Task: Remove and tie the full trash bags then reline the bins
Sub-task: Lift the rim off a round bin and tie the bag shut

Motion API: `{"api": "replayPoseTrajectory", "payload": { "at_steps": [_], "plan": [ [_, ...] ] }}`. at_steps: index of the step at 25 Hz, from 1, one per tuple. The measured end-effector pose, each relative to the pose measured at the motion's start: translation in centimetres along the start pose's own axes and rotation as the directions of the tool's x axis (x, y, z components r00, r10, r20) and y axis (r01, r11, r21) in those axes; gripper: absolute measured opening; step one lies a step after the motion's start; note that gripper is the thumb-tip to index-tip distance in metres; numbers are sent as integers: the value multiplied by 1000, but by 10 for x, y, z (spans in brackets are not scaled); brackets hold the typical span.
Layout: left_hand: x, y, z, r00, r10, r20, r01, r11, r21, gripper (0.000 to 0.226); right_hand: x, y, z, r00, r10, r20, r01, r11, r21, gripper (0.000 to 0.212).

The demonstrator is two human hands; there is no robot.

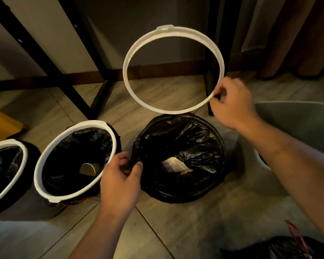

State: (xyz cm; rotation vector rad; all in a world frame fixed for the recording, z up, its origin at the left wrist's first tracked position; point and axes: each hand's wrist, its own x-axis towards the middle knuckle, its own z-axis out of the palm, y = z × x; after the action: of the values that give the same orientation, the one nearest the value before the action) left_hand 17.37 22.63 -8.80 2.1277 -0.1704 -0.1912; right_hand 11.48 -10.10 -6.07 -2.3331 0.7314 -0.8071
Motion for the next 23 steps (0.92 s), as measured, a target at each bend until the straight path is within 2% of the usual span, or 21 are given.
{"api": "replayPoseTrajectory", "payload": {
  "at_steps": [2, 3, 5, 6, 7, 10, 13, 16, 17, 20, 23],
  "plan": [
    [18, 7, 2, 996, 58, 70, -68, 987, 148, 31, -6, 6, 6, 982, 105, 160, -90, 991, -99, 7],
    [30, 12, 5, 993, 59, 99, -79, 975, 209, 33, -8, 7, 12, 942, 196, 271, -165, 977, -133, 12],
    [56, 20, 13, 989, -39, 145, 0, 965, 262, 42, -12, 11, 22, 809, 371, 456, -359, 926, -117, 24],
    [66, 23, 17, 983, -98, 153, 57, 967, 248, 40, -15, 11, 27, 749, 432, 502, -464, 883, -69, 26],
    [73, 25, 20, 981, -129, 144, 96, 971, 218, 34, -16, 12, 30, 720, 471, 510, -544, 839, -6, 26],
    [84, 23, 21, 991, -121, 51, 110, 978, 178, 19, -15, 11, 32, 743, 522, 419, -625, 765, 156, 20],
    [83, 27, 19, 996, -86, -19, 87, 996, 31, 10, -15, 10, 31, 740, 539, 402, -653, 717, 242, 16],
    [76, 36, 19, 999, 7, -39, -10, 997, -76, 8, -20, 8, 27, 870, 411, 274, -465, 868, 174, 13],
    [73, 40, 19, 999, 16, -37, -20, 994, -111, 8, -22, 5, 24, 893, 377, 245, -420, 894, 154, 17],
    [62, 51, 17, 997, 26, 70, -6, 963, -268, 21, -23, -7, 16, 873, 383, 301, -465, 840, 280, 23],
    [56, 60, 14, 976, 94, 196, -24, 944, -330, 35, -18, -15, 12, 796, 426, 430, -597, 666, 447, 24]
  ]
}}
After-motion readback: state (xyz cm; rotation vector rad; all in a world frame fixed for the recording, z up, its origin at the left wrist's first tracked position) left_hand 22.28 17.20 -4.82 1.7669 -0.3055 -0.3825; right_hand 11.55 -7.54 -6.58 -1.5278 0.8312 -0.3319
